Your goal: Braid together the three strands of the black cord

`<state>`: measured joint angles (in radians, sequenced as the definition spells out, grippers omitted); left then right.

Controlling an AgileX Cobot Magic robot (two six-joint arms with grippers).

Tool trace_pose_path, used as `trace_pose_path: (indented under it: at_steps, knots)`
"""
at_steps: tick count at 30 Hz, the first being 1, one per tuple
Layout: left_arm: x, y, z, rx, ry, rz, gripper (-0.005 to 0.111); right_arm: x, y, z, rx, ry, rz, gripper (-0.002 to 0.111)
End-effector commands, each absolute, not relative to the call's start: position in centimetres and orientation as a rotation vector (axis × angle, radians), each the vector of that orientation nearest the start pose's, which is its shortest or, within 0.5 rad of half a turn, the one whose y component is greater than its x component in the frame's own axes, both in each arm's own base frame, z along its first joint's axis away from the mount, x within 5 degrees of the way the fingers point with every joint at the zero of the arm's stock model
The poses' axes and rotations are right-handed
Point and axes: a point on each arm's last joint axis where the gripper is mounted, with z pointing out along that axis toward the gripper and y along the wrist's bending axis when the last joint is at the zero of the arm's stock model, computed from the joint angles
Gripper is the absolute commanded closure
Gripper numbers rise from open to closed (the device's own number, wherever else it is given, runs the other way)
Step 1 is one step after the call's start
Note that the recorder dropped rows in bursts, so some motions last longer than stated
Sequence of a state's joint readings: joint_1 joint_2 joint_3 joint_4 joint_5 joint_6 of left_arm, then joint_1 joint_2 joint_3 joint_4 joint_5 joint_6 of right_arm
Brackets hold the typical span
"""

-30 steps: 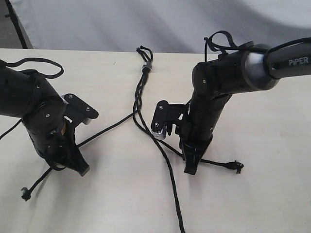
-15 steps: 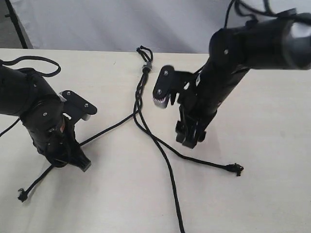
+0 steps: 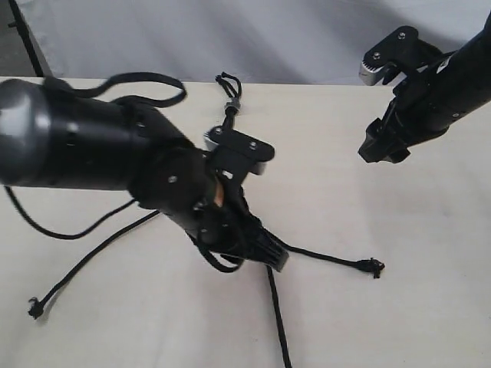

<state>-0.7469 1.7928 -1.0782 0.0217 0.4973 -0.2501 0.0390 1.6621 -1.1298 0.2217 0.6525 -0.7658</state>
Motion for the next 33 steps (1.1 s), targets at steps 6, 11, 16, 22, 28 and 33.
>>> trace_pose_path:
  at_steps: [6, 11, 16, 22, 28, 33]
  knots:
    - [26.6, -30.7, 13.3, 0.771, 2.840, -0.168, 0.069, 33.8, 3.1, 23.8, -0.926, 2.446, 0.050, 0.039]
    - [26.3, -31.1, 13.0, 0.777, 2.852, -0.159, 0.069, 33.8, 3.1, 23.8, -0.929, 2.442, 0.055, 0.039]
    - [26.4, -31.2, 14.1, 0.794, 2.843, -0.160, 0.069, 33.8, 3.5, 24.0, -0.944, 2.410, 0.099, 0.039]
    - [26.6, -31.4, 16.2, 0.762, 2.831, -0.181, 0.069, 33.8, 3.6, 24.0, -0.955, 2.403, 0.119, 0.039]
    - [26.7, -31.8, 13.4, 0.725, 2.899, -0.173, 0.069, 33.7, 3.6, 24.0, -0.957, 2.404, 0.121, 0.039]
    - [26.6, -31.7, 11.5, 0.800, 2.925, -0.124, 0.069, 33.7, 3.6, 24.0, -0.957, 2.404, 0.121, 0.039]
